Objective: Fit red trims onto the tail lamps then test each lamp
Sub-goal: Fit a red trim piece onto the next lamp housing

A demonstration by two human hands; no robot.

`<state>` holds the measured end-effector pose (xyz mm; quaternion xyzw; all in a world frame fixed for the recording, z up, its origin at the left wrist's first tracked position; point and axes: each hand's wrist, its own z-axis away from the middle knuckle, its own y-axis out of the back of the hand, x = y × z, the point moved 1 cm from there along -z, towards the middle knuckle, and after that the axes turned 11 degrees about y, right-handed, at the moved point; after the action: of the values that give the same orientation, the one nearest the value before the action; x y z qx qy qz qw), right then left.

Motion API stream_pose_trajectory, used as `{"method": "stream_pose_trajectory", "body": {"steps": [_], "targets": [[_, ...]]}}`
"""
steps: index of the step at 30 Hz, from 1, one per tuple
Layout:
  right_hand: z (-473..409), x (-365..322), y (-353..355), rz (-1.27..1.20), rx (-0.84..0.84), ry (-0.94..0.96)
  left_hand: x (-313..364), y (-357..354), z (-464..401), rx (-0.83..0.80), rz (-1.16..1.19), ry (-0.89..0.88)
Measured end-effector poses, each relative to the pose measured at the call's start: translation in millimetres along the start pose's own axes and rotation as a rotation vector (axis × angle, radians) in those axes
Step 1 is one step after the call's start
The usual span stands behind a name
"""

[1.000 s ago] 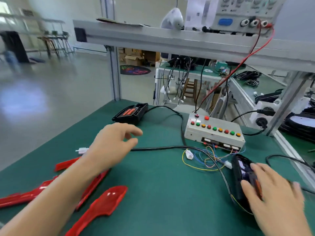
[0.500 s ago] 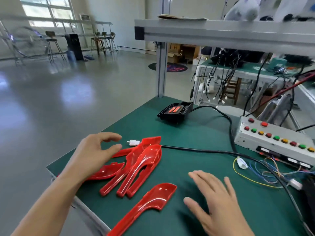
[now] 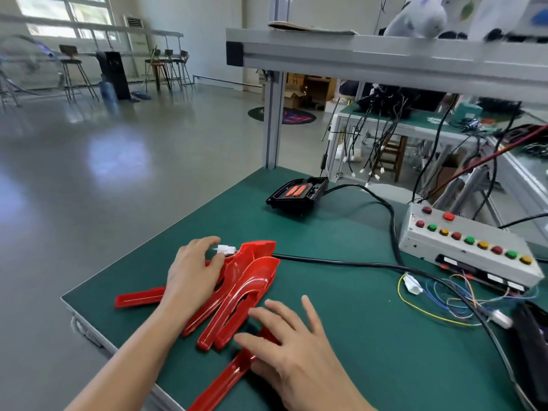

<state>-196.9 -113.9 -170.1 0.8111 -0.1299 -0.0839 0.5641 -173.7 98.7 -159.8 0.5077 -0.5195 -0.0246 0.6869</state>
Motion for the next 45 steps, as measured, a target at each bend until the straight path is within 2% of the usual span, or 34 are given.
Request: {"method": "stream_pose_trajectory", "body": {"steps": [4,7,9,11,15,20,24,33,37,40,42,45], "targets": [[-5,13,-3,0.036,0.063,-0.033,20,-18,-9,-0.046,0.205,0.063],[-7,28,-3,0.068,0.092,-0.080,36,-27,-15,-0.183,0.498,0.151],[-8,37,-2,0.077,0.105,-0.119,39,-27,-18,-0.252,0.588,0.174],[-8,43,0,0.077,0.116,-0.138,35,-24,-17,-0.237,0.492,0.093],[-2,44,1,0.068,0.124,-0.164,27,-17,-8,-0.123,0.087,-0.249],[11,41,2,0.061,0.137,-0.215,24,-21,-4,-0.145,-0.202,-0.305],[20,40,8,0.048,0.142,-0.247,30,-20,-3,-0.097,-0.224,-0.289],[35,38,11,0.051,0.127,-0.291,38,-13,-1,-0.168,-0.098,-0.193],[39,38,14,0.007,0.157,-0.300,39,-4,-3,-0.257,0.083,-0.136],[40,39,17,-0.123,0.131,-0.357,47,7,-2,-0.198,0.166,-0.175],[42,39,16,-0.208,0.115,-0.381,56,9,-2,-0.180,0.080,-0.219],[42,38,16,-0.200,0.120,-0.364,63,5,-1,-0.178,-0.289,-0.220]]}}
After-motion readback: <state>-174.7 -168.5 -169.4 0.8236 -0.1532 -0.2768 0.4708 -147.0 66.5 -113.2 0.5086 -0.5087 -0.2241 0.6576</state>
